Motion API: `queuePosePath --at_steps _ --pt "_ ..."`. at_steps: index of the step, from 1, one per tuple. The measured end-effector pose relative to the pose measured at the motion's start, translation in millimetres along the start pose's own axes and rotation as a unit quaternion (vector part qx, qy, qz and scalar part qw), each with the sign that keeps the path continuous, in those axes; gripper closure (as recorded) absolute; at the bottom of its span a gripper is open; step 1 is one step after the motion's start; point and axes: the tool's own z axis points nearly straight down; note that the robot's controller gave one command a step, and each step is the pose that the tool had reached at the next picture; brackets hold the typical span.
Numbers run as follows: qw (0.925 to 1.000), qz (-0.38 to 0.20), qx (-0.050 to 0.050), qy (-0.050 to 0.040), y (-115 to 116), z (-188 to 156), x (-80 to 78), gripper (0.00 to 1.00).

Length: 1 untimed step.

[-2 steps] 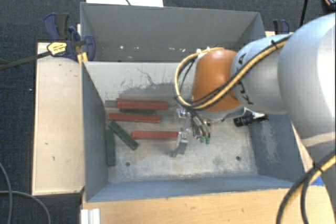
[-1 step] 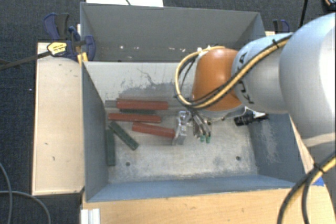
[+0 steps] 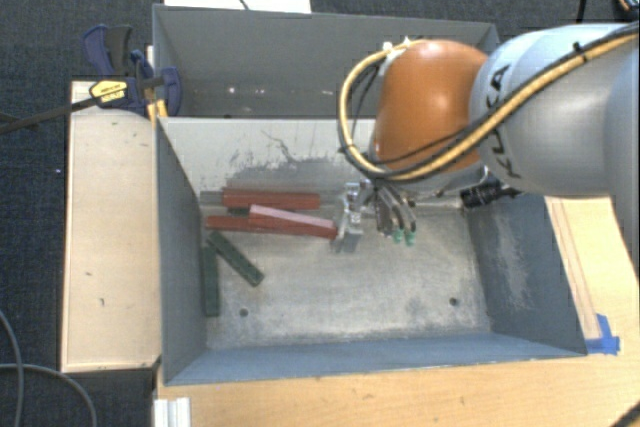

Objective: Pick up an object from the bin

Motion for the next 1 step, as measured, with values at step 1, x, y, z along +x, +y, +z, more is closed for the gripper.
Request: queuePosePath --at_steps 1 --pt "0.9999 -0.015 0.000 -0.0009 10.0 -98.0 7.2 1.00"
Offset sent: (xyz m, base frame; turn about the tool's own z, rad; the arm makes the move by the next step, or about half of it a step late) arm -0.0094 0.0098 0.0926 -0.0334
